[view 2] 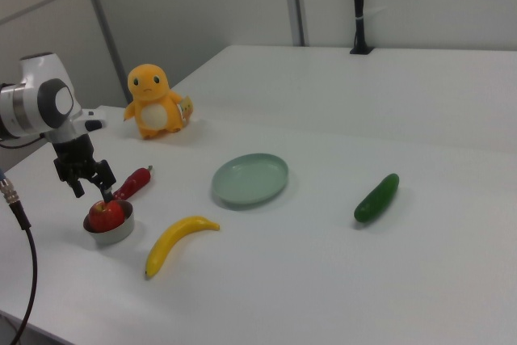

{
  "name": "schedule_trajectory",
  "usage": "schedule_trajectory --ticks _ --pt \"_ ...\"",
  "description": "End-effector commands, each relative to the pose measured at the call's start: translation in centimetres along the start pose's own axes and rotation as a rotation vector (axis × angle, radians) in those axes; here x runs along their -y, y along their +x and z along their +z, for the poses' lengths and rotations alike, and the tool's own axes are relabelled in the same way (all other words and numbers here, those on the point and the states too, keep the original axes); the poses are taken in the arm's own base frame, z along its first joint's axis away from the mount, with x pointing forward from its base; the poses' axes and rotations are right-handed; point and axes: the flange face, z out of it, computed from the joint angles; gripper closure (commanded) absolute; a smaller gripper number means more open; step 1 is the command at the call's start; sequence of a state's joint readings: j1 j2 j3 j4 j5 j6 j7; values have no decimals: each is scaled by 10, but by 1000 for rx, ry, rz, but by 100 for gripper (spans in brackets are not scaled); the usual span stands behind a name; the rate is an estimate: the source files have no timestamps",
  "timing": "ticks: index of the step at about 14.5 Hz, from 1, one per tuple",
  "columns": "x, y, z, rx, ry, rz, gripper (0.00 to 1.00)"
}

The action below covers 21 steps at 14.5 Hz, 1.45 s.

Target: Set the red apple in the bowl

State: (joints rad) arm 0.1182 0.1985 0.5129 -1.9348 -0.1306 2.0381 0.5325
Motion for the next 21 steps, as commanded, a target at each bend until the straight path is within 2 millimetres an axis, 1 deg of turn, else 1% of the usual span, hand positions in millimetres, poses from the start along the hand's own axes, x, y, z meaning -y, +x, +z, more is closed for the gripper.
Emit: schedule_trajectory --ticks 1,2,4,5,7,9,10,11,12,13,14,18,21 --pt "-65 4 -39 -30 -59 82 0" --pt "-81 7 -47 -44 -59 88 0" --pt "-122 12 -67 -76 -61 123 0" --pt "-158 15 -80 -91 -54 161 0" --pt "-219 15 -96 -98 -40 229 0" --pt "-249 13 -102 -100 -10 272 0" --pt "-259 14 -103 -100 8 283 0" --pt "-275 14 -107 -107 16 313 0" --pt "-283 14 -108 -106 17 324 0" --pt "-285 13 -107 -100 14 318 0" --pt "-290 15 -117 -103 15 320 0" --pt "-291 12 -116 -59 22 281 0" --pt "-292 11 -115 -53 19 217 0"
